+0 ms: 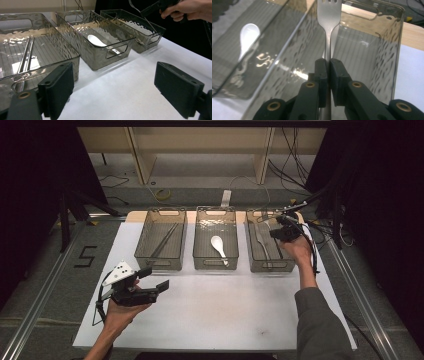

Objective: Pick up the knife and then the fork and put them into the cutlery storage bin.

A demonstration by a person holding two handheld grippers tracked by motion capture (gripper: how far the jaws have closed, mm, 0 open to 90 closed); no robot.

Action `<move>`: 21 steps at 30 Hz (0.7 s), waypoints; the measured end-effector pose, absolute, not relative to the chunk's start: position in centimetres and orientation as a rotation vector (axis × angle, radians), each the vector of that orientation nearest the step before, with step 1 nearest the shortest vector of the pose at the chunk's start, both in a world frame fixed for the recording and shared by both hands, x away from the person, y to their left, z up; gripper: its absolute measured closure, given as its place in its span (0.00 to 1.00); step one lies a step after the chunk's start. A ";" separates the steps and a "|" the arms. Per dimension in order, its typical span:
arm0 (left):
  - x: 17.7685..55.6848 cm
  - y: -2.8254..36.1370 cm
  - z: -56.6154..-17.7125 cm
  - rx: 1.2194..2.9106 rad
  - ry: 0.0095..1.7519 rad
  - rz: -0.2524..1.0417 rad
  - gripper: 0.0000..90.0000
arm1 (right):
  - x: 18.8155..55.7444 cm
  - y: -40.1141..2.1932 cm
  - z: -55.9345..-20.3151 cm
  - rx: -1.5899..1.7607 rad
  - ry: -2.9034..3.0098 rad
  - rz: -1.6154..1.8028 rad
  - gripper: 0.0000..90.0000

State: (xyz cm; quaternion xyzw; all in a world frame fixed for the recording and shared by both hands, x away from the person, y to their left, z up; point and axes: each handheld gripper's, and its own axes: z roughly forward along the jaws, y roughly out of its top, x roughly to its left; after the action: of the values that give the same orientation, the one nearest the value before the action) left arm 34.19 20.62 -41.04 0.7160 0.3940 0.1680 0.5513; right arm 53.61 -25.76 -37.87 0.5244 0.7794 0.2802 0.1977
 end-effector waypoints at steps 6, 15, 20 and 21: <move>34.2 20.6 -41.1 1.696 0.931 0.398 0.17 | 53.7 -26.0 -39.3 1.501 2.173 0.788 0.94; 34.2 20.5 -41.1 1.697 0.931 0.398 0.17 | 53.5 -26.0 -40.0 1.561 2.158 0.791 0.72; 34.2 20.5 -41.1 1.697 0.931 0.398 0.17 | 52.6 -25.5 -39.2 1.528 2.167 0.880 0.57; 34.2 20.5 -41.1 1.696 0.932 0.397 0.17 | 52.3 -25.4 -39.0 1.520 2.169 0.900 0.55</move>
State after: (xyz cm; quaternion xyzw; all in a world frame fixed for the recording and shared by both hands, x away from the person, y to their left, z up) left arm 34.17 20.51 -41.06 0.7168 0.3937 0.1677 0.5505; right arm 52.32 -25.39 -39.04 0.5352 0.7639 0.3171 0.1715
